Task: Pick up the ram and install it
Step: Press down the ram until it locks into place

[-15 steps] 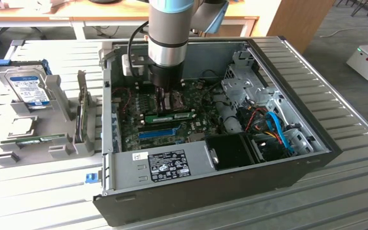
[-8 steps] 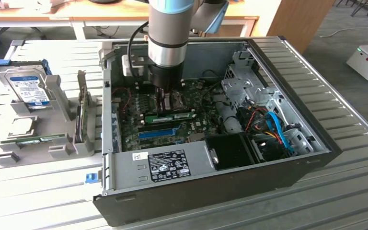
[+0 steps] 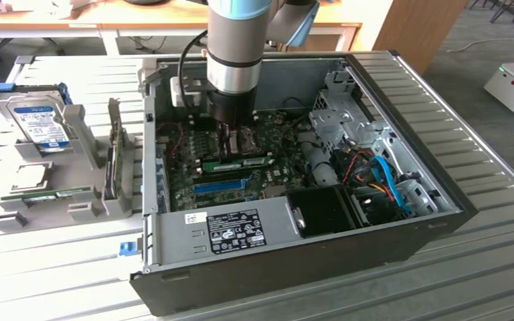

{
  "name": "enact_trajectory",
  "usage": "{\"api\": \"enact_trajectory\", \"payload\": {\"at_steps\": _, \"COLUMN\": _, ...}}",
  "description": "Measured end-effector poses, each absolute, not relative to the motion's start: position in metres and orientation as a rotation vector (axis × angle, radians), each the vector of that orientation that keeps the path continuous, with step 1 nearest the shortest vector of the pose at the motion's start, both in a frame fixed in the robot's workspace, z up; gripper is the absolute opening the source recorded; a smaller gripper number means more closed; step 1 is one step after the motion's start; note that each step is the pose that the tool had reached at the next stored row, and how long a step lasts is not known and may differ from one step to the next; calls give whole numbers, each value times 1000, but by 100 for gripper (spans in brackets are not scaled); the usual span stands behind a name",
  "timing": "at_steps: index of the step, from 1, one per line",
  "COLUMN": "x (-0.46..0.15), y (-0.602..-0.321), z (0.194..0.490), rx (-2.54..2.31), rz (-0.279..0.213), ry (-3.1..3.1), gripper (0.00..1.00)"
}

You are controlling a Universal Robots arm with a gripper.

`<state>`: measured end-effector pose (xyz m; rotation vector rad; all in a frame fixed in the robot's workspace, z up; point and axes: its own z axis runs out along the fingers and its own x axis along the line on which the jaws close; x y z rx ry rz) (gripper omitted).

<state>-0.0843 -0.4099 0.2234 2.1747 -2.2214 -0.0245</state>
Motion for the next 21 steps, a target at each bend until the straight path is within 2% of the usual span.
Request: {"api": "enact_trajectory", "payload": {"at_steps": 21, "x": -84, "y": -410, "z": 222, "rx": 2175, "rz": -25, "ry": -2222, "gripper": 11}}
